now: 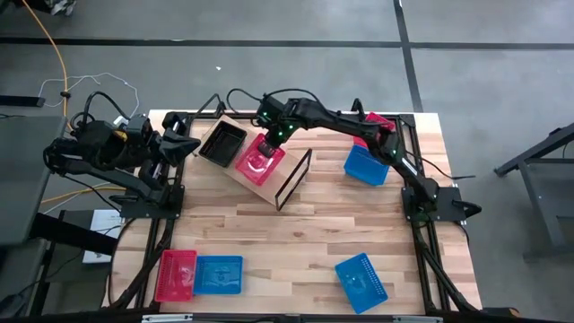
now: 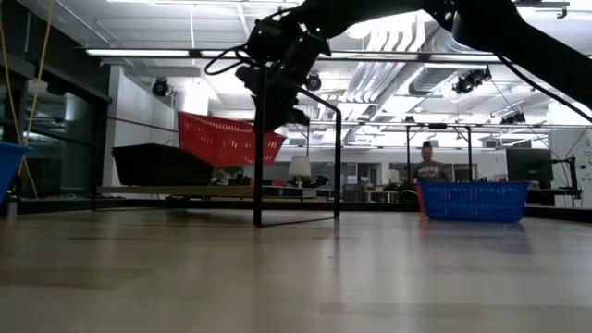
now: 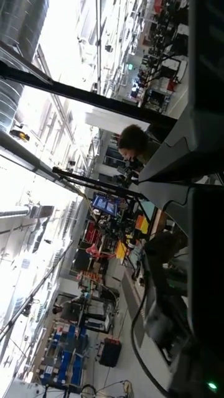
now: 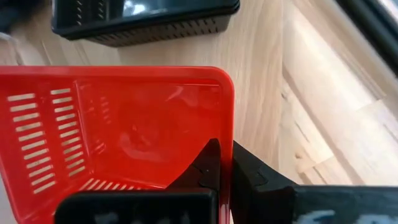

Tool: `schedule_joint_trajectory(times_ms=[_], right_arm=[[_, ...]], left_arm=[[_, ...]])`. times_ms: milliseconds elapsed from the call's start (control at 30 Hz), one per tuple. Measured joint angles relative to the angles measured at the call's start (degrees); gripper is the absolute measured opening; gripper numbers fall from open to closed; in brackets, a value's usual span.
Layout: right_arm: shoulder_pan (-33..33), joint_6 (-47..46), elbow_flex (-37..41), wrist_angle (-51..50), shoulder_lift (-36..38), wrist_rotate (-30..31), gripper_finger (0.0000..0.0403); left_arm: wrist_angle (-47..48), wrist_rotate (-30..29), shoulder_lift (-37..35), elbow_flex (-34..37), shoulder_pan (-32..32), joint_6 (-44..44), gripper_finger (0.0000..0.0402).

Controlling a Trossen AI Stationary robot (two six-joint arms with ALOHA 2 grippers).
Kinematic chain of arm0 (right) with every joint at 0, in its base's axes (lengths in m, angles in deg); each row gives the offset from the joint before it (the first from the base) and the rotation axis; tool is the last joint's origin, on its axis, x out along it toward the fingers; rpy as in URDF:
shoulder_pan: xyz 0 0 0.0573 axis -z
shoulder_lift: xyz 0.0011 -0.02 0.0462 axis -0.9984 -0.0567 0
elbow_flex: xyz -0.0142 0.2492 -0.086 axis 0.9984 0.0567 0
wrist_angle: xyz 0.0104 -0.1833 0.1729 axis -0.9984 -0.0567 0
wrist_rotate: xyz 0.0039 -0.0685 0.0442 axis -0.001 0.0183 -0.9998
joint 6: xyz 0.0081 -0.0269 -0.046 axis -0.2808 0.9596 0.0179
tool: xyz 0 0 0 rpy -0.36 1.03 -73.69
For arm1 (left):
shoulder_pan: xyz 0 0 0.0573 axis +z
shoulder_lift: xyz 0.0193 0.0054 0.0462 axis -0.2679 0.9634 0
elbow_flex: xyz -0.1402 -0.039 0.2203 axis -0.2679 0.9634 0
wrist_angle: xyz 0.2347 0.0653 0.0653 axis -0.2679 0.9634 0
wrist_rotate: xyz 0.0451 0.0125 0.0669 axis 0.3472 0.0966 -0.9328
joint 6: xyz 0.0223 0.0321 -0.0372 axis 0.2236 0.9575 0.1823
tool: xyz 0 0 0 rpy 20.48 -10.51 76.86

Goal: Stack baskets on shelf by color
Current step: Put the middle right red bin on the shelf

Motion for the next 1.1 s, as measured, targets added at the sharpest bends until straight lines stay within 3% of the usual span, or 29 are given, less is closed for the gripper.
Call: schedule_joint_trajectory(times_ms=[767,1100], right_arm=[[-0.5,-1.3,0.0,1.6,-0.9,1.0,0.0003],[-0.5,-1.5,0.0,3.5,-0.9,1.1,0.0096]], left_arm=[[0.0,0.0,0.0,0.0,0.0,0.0,0.0],[0.0,0.0,0.0,0.0,0.0,0.0,0.0]])
